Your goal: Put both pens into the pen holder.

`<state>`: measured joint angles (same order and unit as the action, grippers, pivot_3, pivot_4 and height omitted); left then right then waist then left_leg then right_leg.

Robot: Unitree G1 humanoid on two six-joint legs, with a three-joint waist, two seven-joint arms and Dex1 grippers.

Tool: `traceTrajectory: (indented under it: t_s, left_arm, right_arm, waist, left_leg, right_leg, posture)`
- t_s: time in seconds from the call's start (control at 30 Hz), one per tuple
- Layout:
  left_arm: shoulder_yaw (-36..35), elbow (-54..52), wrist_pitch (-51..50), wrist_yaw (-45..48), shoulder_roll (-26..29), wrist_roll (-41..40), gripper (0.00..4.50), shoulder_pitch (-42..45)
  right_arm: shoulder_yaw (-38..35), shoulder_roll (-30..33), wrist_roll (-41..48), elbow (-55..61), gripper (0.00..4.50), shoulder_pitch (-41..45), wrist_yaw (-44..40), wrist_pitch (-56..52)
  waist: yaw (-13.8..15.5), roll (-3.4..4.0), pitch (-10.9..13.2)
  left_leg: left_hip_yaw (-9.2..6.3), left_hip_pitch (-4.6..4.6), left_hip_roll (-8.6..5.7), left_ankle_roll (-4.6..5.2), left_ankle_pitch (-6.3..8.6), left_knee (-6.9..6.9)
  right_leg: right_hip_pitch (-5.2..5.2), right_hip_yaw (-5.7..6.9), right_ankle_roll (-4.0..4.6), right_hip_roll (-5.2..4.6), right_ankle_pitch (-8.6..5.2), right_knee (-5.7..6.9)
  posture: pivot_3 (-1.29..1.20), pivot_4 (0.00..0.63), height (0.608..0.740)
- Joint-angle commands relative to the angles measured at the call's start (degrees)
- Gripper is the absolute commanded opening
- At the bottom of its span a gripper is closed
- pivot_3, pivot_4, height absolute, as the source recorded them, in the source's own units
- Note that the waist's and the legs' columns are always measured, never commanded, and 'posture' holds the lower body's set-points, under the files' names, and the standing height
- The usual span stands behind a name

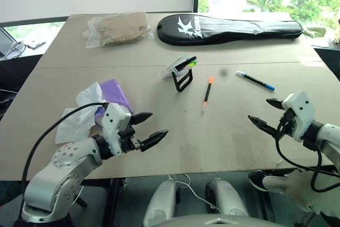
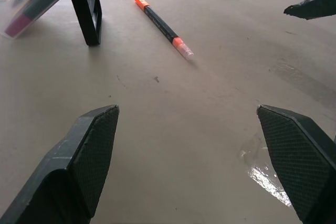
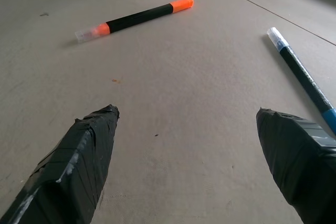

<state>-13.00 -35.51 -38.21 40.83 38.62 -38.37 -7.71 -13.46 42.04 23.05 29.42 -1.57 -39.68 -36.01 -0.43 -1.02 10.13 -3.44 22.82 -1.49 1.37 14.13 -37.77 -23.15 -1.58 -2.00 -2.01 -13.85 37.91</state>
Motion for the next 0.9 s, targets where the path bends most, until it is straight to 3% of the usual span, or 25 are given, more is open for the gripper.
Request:
traceTrajectory:
  t_s: [0.03, 0.1, 0.23, 0.53, 0.67, 0.9]
  left_arm:
    - [-0.01, -2.46, 2.86, -0.11, -0.35, 0.53, 4.42, 0.9]
    - [1.2, -2.87, 5.06, -0.25, -1.79, 0.63, 4.42, 3.56]
    - [1.69, -3.4, 6.16, 0.39, -3.57, -1.91, 4.42, 7.02]
    - [4.68, -2.15, 10.64, -0.06, -4.37, 1.87, 4.42, 10.24]
    - [4.5, -2.26, 9.8, -2.8, -5.33, 1.98, 4.5, 11.37]
    - [4.04, -4.28, -0.22, -13.0, -10.23, -10.09, 4.5, 14.24]
  right_arm:
    - [0.7, 0.82, -1.36, -3.39, 4.5, 7.04, 2.65, -2.86]
    - [6.17, 1.55, -5.67, -10.62, 4.5, 18.35, 6.6, -8.5]
    - [14.74, 1.33, -10.54, -28.86, 4.5, 34.97, 5.07, -12.42]
    - [28.77, -5.8, -22.97, -74.44, 4.5, 59.95, -1.83, -1.16]
    - [31.12, -6.34, -26.44, -86.51, 3.34, 65.19, -7.18, 1.65]
    - [30.85, -4.5, -27.64, -88.66, 0.26, 65.88, -15.11, -0.61]
  waist:
    - [-0.22, -0.01, 0.0]
    - [-0.61, 0.03, 0.04]
    - [-0.44, 0.02, 0.03]
    - [-0.54, 0.01, 0.02]
    - [-0.41, -0.01, 0.01]
    - [0.5, -0.02, 0.01]
  left_leg:
    - [0.0, 0.0, 0.0, 0.0, 0.0, 0.0]
    - [0.12, -0.05, 0.03, 0.0, 0.0, -0.01]
    - [0.29, -0.2, 0.08, 0.01, -0.02, -0.01]
    - [0.29, 0.48, 0.01, -0.27, -0.16, 0.54]
    - [0.4, 0.35, 0.02, -0.23, -0.14, 0.51]
    - [0.03, 0.17, -0.14, -0.03, -0.02, 0.38]
  right_leg:
    - [0.0, 0.0, 0.0, 0.0, 0.0, 0.0]
    - [-0.01, -0.05, 0.06, 0.02, -0.03, 0.0]
    - [0.01, -0.02, 0.27, 0.05, 0.02, 0.02]
    - [-0.62, -0.04, 0.1, -0.03, 0.13, -0.3]
    - [-0.56, 0.01, 0.09, -0.02, 0.14, -0.25]
    - [-0.24, 0.14, 0.09, -0.17, 0.14, -0.14]
  posture:
    - [0.0, 0.15, 0.74]
    - [0.0, 0.15, 0.74]
    - [0.0, 0.15, 0.74]
    - [0.0, 0.15, 0.74]
    - [0.0, 0.15, 0.74]
    - [0.0, 0.15, 0.74]
